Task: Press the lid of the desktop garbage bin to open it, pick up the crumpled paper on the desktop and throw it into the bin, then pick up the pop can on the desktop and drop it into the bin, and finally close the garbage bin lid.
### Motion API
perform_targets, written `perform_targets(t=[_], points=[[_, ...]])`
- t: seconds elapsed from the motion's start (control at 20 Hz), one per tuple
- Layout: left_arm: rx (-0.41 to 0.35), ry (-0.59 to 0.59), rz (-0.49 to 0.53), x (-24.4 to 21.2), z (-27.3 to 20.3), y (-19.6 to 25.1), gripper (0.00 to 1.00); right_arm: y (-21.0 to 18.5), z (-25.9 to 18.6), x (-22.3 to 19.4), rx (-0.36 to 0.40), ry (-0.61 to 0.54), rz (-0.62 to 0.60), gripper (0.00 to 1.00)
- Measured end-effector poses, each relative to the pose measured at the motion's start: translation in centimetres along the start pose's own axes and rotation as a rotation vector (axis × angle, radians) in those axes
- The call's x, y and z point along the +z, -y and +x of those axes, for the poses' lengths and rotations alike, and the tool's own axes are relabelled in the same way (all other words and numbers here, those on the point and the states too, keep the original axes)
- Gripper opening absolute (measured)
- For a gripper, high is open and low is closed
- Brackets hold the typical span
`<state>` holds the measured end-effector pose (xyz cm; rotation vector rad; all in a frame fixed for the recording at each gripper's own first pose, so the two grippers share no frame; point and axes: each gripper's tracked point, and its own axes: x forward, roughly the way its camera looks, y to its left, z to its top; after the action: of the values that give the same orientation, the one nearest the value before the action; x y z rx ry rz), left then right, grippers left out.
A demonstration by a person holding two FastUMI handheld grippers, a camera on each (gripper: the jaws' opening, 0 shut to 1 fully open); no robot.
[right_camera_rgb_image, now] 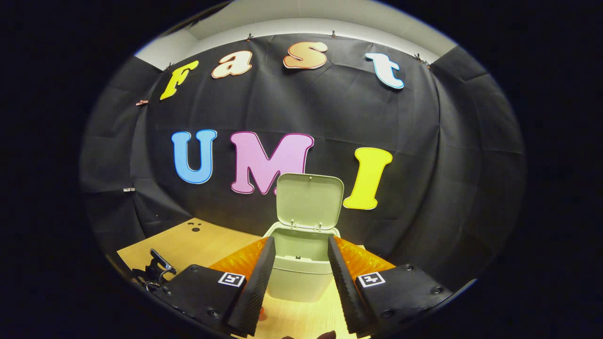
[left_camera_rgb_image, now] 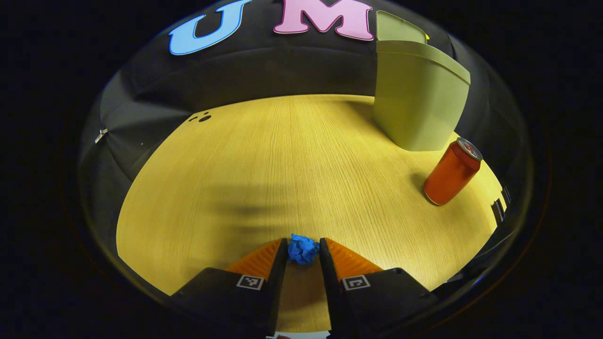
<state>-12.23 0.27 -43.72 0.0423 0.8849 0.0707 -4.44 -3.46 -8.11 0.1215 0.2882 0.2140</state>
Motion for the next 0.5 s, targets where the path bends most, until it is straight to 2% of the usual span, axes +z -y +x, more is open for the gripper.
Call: perform_targets(t=[0.25,0.5], points=[[-0.008,0.016,0.039,0.5,-0.3,-0.1,0.39,0.1,0.3,-0.1,-0.005,-0.003,0.021,0.71],[-0.024,0.078,0.043,3.7,-2.6,-0.1,0.38,0.3,0.5,-0.1,-0.013,0.007,0.004,0.71]])
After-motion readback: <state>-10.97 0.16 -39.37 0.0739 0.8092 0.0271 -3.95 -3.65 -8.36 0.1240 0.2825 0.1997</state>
